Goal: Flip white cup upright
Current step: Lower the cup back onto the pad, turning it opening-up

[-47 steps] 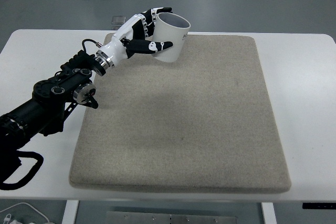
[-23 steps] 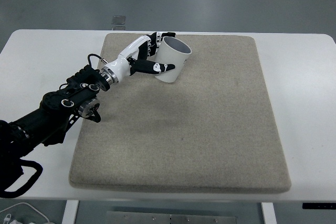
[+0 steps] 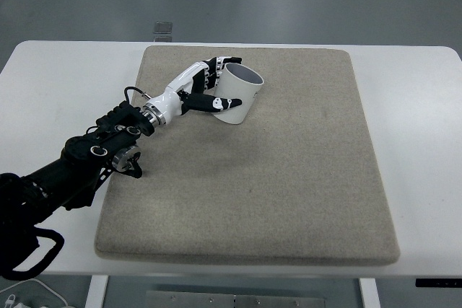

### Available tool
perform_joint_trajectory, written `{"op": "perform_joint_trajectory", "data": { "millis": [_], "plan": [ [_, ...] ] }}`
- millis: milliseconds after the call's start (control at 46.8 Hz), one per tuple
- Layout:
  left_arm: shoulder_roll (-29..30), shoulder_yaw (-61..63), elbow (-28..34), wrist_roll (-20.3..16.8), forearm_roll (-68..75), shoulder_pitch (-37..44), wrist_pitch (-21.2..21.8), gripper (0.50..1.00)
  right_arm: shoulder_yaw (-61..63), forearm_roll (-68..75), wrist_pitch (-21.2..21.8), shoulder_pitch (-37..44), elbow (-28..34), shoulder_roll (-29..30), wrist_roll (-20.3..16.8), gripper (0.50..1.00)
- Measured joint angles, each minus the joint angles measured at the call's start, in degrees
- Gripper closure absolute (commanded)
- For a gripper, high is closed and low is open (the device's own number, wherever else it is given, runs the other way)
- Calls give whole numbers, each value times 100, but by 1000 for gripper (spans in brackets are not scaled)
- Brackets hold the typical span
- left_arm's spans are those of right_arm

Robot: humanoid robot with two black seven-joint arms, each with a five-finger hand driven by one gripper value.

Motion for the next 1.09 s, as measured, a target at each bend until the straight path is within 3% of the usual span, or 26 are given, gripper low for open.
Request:
{"op": "perform_joint_trajectory", "data": {
  "millis": [171,214,363,513,1090],
  "plan": [
    [-22,-7,6,1,-25,2,134,722,1,3,0,0,0,0,0,570],
    [-54,-8,7,1,-33,14,159,652,1,4,0,0,0,0,0,570],
    [-78,-46,2,0,-46,61,166,604,1,4,0,0,3,0,0,570],
    [-87,-69,-8,3,-89,65,152,510,1,4,0,0,1,0,0,570],
    [-79,-129,-92,2,-365,75,75,504,1,11,-9,1,6,0,0,570]
  ]
}}
